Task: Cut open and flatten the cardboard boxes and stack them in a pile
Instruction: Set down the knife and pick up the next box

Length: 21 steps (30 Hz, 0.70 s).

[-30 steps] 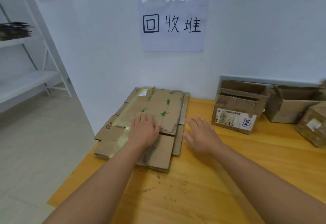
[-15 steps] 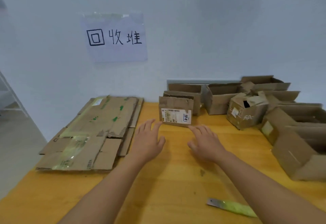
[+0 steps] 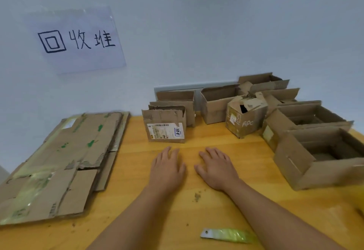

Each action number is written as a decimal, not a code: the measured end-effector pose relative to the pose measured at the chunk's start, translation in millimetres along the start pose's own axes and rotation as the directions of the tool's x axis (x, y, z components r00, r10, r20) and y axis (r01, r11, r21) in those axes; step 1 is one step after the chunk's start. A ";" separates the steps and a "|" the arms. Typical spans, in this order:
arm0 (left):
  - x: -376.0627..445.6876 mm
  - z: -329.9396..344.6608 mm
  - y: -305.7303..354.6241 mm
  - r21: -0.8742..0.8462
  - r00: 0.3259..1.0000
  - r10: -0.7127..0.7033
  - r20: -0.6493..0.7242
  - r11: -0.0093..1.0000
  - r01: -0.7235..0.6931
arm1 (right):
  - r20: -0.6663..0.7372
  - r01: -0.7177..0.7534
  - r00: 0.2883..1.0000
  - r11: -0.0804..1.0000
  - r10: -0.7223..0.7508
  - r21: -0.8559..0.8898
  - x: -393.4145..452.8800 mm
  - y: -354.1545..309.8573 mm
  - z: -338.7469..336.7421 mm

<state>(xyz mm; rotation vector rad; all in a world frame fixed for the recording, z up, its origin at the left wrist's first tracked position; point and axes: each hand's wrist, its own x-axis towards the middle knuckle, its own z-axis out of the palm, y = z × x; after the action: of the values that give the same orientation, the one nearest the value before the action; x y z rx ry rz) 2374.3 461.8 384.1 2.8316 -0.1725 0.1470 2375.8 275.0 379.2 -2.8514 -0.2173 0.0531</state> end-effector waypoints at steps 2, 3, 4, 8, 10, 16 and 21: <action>-5.2 8.8 -0.9 0.008 1.000 -0.022 0.009 1.000 0.021 | 0.017 -0.002 1.000 1.000 0.002 0.012 -0.3 1.0 -0.1; -6.5 10.5 -1.4 0.012 1.000 -0.023 0.000 1.000 0.023 | 0.028 -0.003 1.000 1.000 0.003 0.015 0.0 1.0 -0.8; -7.0 10.9 -0.9 0.019 1.000 -0.020 -0.007 1.000 0.020 | 0.043 -0.005 0.999 1.000 0.004 0.016 -0.1 1.3 -2.0; -3.3 6.3 7.9 0.035 1.000 -0.017 0.011 0.999 0.017 | 0.081 -0.010 0.997 0.999 0.007 0.034 -3.4 13.2 -14.4; 3.9 2.6 21.9 0.011 1.000 0.024 0.009 1.000 -0.024 | 0.005 -0.071 0.997 0.997 0.071 0.020 -8.7 30.3 -20.3; 52.4 1.9 104.0 -0.148 0.980 0.194 -0.051 0.969 -0.200 | -0.118 -0.293 0.950 0.955 0.288 -0.035 -20.1 84.1 -33.1; 98.6 15.5 152.6 -0.332 0.988 0.155 -0.001 0.932 -0.147 | -0.113 -0.294 0.947 0.953 0.302 0.077 -24.5 94.7 -25.9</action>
<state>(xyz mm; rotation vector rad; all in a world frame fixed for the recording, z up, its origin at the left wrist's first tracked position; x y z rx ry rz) 2452.6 302.2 425.3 2.4839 -0.3841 0.1042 2366.7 174.2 377.9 -2.7902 0.2391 -0.0556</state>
